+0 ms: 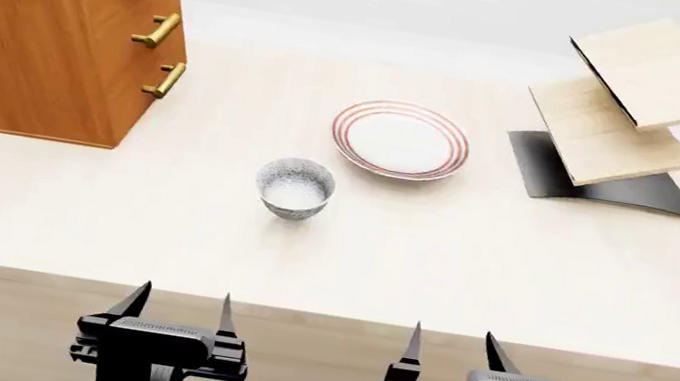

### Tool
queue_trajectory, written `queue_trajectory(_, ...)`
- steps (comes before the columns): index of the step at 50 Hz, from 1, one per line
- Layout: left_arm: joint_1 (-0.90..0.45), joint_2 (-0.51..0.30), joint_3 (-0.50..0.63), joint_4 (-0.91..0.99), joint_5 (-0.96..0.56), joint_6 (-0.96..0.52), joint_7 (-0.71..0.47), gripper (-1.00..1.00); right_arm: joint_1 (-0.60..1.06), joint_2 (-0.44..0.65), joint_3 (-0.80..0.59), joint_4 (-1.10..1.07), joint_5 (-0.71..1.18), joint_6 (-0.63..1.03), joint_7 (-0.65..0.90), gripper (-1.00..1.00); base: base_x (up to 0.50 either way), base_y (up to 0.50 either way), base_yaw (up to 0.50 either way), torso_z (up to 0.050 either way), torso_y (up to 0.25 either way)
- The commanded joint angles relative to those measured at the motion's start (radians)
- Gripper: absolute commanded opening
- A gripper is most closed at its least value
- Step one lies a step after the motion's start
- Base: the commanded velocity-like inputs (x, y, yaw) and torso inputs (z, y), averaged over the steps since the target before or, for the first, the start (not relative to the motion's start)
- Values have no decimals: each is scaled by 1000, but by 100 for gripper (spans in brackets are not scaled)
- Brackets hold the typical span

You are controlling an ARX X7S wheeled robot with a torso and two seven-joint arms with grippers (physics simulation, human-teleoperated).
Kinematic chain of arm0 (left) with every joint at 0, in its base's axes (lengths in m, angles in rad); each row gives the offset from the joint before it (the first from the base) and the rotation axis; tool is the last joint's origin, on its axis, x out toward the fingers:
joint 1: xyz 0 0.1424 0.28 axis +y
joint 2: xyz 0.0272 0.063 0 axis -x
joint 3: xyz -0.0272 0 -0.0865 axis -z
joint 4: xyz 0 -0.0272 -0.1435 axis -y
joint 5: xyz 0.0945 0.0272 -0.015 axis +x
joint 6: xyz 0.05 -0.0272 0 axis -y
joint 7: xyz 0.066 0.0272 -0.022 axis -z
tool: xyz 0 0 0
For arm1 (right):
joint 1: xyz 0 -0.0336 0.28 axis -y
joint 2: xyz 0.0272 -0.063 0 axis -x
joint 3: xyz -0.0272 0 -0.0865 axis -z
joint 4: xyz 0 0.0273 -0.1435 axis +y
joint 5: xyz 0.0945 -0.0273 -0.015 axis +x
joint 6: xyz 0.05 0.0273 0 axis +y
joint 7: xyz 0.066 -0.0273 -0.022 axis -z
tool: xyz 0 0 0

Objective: Open the top drawer of the cabinet and put the bowl in it.

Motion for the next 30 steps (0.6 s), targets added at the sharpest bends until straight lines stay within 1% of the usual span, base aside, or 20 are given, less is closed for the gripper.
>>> queue_trajectory(1,-2,-16,17,1,-16,-4,-18,100,0,15,-21,-2,15,-3,19,100,0,0,0,0,0)
queue_trajectory(3,-4,-26,26,3,-24,-9,-27,100,2,23,-29,-2,44,-1,16,100,0,0,0,0,0)
queue_trajectory(5,-4,-33,33,7,-30,-13,-33,100,7,31,-41,6,25,-1,39,100,0,8,0,0,0)
queue_trajectory(30,1,-76,85,22,-74,-24,-80,100,6,74,-84,-7,78,1,83,100,0,500,0,0,0)
